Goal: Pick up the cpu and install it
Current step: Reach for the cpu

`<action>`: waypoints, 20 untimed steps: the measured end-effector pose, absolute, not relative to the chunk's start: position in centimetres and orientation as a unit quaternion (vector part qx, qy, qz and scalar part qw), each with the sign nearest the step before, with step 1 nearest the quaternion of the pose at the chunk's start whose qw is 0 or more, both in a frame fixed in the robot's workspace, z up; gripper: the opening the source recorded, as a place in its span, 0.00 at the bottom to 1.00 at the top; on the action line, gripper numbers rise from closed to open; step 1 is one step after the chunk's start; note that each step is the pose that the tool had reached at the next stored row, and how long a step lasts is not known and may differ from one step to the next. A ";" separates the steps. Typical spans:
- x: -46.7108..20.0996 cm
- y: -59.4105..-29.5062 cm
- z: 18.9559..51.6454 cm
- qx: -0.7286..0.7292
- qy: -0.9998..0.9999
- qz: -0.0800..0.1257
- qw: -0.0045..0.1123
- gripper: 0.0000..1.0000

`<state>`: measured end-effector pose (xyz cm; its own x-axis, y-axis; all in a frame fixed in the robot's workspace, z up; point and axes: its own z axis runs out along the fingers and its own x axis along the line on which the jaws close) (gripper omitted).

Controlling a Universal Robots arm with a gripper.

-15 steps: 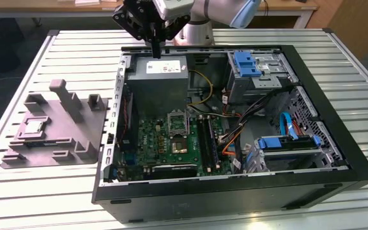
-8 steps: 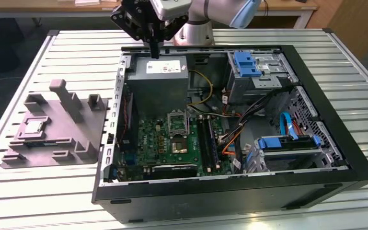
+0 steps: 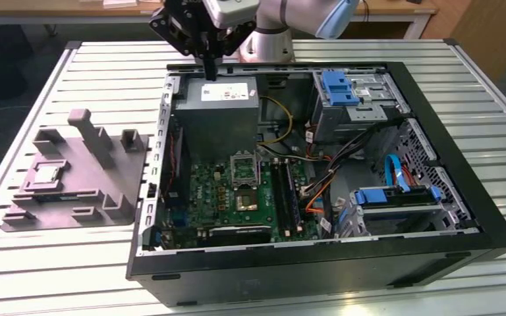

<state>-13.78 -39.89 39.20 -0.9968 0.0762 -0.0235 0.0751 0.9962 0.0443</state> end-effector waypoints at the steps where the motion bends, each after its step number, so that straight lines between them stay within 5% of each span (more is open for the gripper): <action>1: -13.8 -39.9 39.2 0.038 0.999 0.022 0.013 0.11; 20: -14.6 -39.9 38.9 0.038 0.999 0.022 0.012 0.11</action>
<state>-14.60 -39.89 38.94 -0.9968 0.0762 -0.0230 0.0751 0.9962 0.0443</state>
